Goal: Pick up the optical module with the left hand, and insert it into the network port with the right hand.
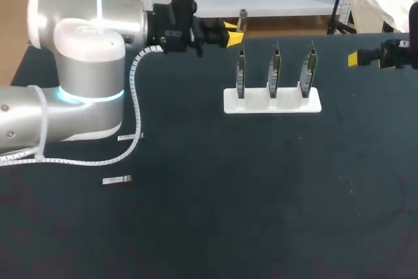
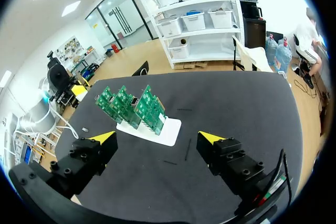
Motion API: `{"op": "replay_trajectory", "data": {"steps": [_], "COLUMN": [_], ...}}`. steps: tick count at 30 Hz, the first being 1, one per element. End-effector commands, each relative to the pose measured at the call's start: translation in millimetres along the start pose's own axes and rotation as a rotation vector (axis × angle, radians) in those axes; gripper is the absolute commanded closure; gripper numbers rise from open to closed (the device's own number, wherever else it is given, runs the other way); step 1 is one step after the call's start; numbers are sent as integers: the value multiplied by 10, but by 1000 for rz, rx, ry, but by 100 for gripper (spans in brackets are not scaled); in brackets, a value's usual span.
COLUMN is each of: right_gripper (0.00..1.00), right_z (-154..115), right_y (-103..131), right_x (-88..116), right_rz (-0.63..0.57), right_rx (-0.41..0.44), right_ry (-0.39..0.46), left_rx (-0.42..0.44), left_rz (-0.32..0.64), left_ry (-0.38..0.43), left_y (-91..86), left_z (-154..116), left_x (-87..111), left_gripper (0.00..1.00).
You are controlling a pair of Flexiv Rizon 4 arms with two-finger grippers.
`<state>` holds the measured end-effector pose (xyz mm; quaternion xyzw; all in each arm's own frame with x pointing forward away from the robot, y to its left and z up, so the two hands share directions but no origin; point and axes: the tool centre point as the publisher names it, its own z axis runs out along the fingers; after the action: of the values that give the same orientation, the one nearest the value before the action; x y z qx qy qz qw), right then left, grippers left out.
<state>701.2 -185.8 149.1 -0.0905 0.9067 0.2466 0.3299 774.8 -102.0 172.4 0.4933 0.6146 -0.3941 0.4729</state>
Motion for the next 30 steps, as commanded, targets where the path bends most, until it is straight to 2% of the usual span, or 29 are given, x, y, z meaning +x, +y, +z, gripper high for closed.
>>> {"op": "replay_trajectory", "data": {"steps": [1,8,14,19,30], "right_gripper": [0,0,0,0,0], "right_z": [-11,-11,-11,-11,-11], "right_y": [19,19,19,19,19], "right_x": [2,2,2,2,2], "right_rz": [1,1,1,1,1], "right_rx": [10,10,10,10,10], "right_ry": [1,1,1,1,1], "left_rx": [28,125,129,124,164], "left_rz": [22,53,37,19,15], "left_ry": [-12,-31,-24,-53,-82], "left_y": [37,54,75,83,-9], "left_z": [-50,-9,1,14,88], "left_x": [-21,-29,12,25,79], "left_gripper": [100,100,100,100,100]}}
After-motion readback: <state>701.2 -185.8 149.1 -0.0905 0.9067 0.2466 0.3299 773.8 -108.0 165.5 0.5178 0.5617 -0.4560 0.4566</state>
